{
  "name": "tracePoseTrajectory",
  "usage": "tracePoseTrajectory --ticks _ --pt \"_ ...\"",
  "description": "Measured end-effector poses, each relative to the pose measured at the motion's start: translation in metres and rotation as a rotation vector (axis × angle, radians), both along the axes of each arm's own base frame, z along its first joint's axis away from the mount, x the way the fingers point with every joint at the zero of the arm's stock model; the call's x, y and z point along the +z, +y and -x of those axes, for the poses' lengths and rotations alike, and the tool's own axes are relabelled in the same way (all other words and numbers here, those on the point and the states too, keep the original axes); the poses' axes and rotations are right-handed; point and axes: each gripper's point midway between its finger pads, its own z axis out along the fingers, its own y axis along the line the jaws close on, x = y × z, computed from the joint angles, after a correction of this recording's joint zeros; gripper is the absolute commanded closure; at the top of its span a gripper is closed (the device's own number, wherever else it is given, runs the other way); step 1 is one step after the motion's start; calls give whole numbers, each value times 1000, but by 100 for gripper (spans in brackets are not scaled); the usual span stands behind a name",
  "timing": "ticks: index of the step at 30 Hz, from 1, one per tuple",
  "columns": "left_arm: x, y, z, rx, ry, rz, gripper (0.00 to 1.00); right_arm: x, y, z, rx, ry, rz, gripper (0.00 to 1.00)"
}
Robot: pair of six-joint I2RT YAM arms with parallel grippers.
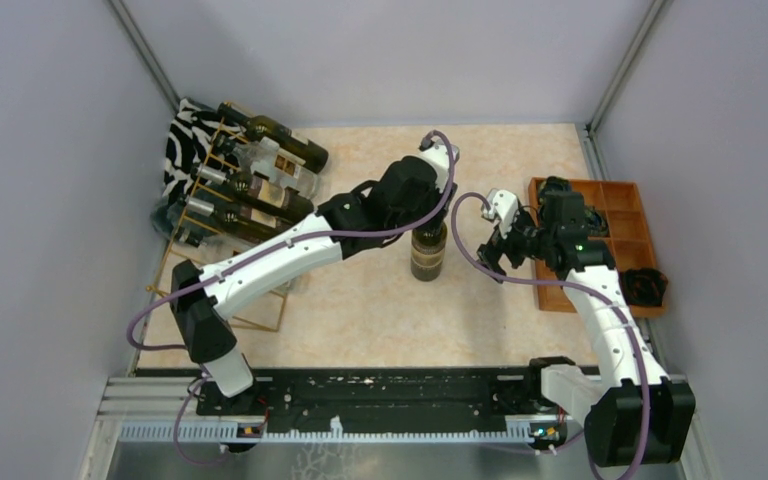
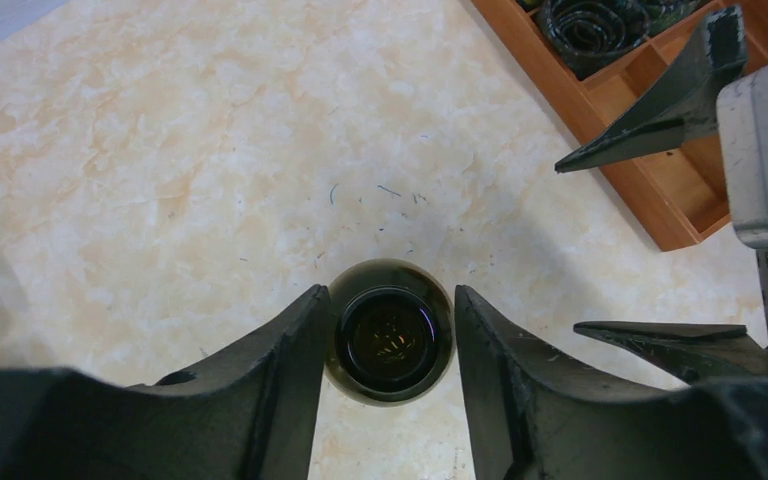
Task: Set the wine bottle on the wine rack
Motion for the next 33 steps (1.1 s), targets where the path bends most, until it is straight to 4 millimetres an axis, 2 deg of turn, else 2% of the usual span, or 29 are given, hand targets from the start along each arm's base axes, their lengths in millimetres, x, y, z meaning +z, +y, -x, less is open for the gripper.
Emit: tracePoseTrajectory --ticks 1,5,6,9,11,18,20,23,29,33 --pt "-3 0 0 0 4 -7 51 0 0 0 -1 0 1 2" --pt "-11 -1 0 0 19 -32 53 -2 -1 0 -4 3 5 2" --pt "-12 0 0 0 21 -35 57 -2 -1 0 -4 4 5 2" --pt "-11 0 0 -3 20 -36 84 -2 -1 0 -4 3 6 1" --pt "-10 0 0 -6 19 -40 98 -2 -1 0 -4 2 6 2" --pt "-9 5 0 0 16 -31 100 -3 -1 0 -3 3 6 1" --pt "-8 16 4 -7 38 -4 100 -3 -1 0 -4 3 6 2" --pt "-4 45 3 -3 101 76 100 -3 -1 0 -4 3 7 2" --pt "14 136 -17 105 175 259 100 -3 -1 0 -4 3 7 2" --pt "26 170 -11 129 179 331 100 -3 -1 0 -3 3 6 2"
